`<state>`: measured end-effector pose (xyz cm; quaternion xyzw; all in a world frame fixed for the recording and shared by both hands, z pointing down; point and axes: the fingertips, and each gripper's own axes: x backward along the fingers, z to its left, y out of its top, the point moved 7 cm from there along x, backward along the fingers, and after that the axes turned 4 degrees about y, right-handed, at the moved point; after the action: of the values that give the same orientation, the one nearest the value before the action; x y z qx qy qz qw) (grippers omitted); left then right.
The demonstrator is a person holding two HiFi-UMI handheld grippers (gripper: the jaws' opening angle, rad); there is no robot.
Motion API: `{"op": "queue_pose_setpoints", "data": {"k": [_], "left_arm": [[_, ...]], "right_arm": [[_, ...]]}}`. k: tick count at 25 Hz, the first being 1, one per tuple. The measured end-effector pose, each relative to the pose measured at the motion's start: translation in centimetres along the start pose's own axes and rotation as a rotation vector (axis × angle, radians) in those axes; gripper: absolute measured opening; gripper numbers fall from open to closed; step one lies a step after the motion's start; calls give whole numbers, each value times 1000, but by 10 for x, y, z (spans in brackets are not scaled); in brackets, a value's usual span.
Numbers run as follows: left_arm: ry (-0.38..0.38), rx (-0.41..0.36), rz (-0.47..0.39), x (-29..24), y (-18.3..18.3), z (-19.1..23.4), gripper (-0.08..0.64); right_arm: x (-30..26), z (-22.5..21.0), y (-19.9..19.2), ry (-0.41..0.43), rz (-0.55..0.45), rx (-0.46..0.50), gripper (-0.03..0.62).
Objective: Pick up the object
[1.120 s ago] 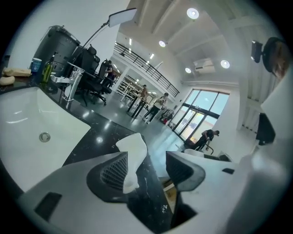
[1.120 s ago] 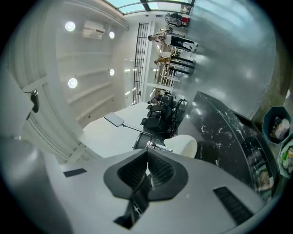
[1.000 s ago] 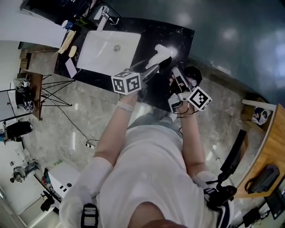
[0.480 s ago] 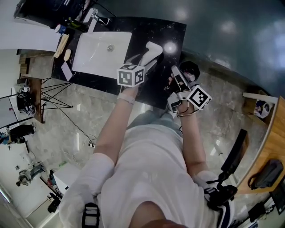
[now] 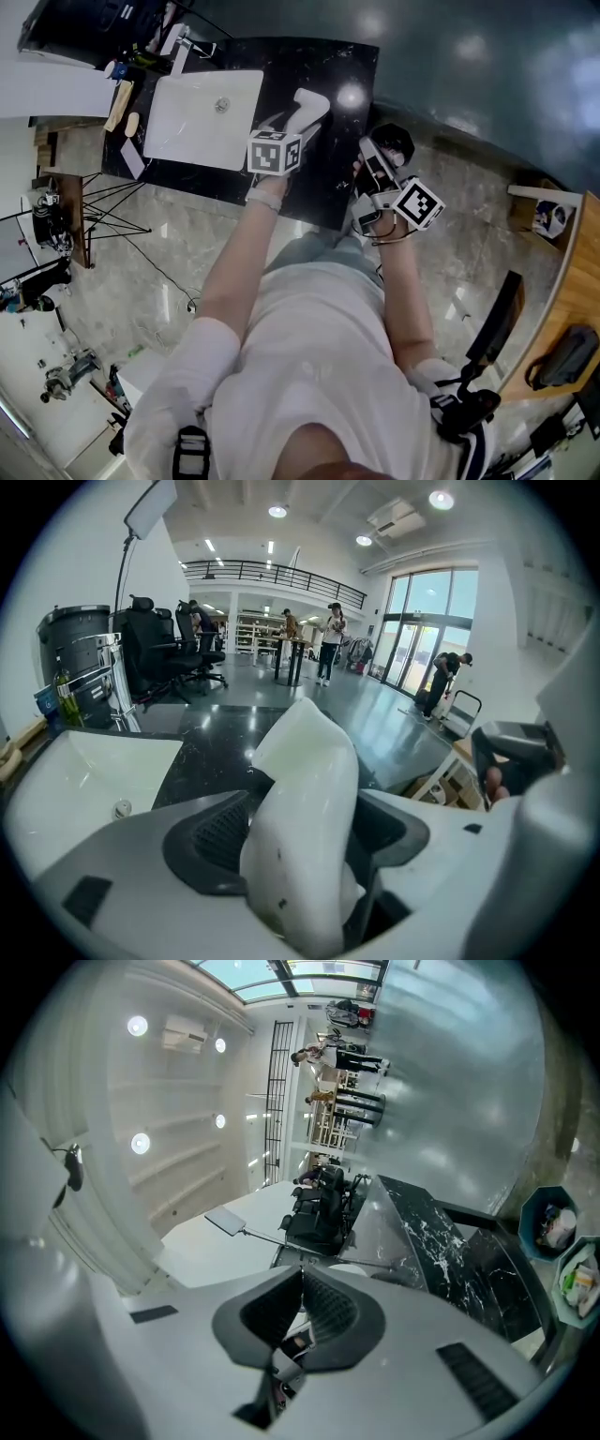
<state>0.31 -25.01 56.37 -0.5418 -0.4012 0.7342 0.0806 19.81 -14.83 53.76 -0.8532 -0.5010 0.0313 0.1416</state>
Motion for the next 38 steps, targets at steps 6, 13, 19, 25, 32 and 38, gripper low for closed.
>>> {"op": "queue_pose_setpoints", "data": {"k": [6,13,19,25,32,38], "left_arm": [[-6,-14,17,-7,-2,3,327],[-21,17,14,-15,-10,7,337],[-17,-37,7,-16,-11,6,337],[-42,-73,2,-12,-15,5,337],[-68,-60,-1,4,-30,12,336],[-76,29,-32,28,-48,29,336]], "right_arm": [[1,-1,-1,-12,-3,7,21],[1,3,-4,-17,-16,13,21],[6,4,-7,-29,-37,13,21],[8,10,-13,-31,-41,21,21],[2,22,-25,-29,-28,28,21],[-7,34,-39,-23,3,62,21]]}}
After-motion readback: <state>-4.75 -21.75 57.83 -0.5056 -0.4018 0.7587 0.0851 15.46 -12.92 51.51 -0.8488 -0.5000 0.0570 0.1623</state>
